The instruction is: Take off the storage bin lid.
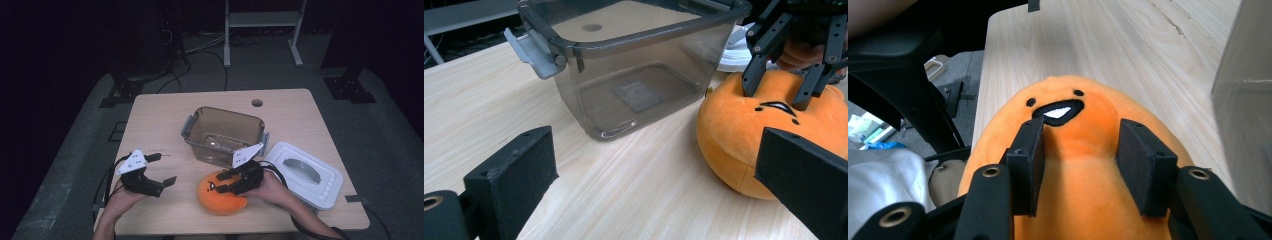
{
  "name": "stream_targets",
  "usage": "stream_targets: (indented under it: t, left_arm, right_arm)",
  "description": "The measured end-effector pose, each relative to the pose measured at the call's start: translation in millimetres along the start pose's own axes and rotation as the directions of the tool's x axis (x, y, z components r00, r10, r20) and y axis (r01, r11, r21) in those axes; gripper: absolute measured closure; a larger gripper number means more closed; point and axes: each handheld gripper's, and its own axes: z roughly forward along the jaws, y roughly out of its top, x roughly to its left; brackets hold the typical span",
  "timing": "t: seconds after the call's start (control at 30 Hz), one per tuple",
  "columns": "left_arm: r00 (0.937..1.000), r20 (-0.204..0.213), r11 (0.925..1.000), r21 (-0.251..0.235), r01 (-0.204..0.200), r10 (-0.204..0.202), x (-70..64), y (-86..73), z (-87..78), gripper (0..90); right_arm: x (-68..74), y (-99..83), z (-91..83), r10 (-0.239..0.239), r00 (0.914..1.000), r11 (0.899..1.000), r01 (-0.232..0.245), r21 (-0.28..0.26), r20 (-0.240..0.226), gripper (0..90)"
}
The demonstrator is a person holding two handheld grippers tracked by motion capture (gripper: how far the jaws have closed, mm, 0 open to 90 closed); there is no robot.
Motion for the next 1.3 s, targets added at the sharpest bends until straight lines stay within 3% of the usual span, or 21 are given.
stream_targets:
  t: [0.07, 0.3, 0.63, 1.0, 1.3]
  left_arm:
    - [1.0000, 0.000, 1.0000, 0.000, 0.001, -0.001, 0.1, -0.1, 0.0, 2.5]
    - [1.0000, -0.006, 1.0000, 0.005, 0.003, -0.003, 1.4, -1.3, 0.3, 2.5]
    - [0.9999, -0.009, 1.0000, 0.001, 0.004, -0.004, 2.5, -1.7, -1.0, 2.5]
    - [0.9998, -0.020, 1.0000, 0.004, 0.004, -0.004, 3.9, -2.1, -2.1, 2.5]
    - [0.9995, -0.029, 0.9999, 0.004, 0.010, -0.010, 6.7, -4.8, -3.1, 2.5]
  right_arm:
    - [0.5, -0.5, 1.3, 0.003, 1.0000, 1.000, -0.003, 0.002, -0.003, 55.1]
    - [9.2, 2.6, 4.4, -0.053, 0.9985, 0.997, 0.053, 0.049, -0.012, 68.0]
    - [14.9, 8.5, 1.3, -0.066, 0.9978, 0.996, 0.066, 0.058, -0.008, 81.0]
    - [17.6, 19.3, -4.7, -0.077, 0.9969, 0.996, 0.076, 0.053, 0.013, 83.7]
    - [17.9, 27.6, -7.2, -0.057, 0.9984, 0.998, 0.057, 0.030, -0.006, 84.2]
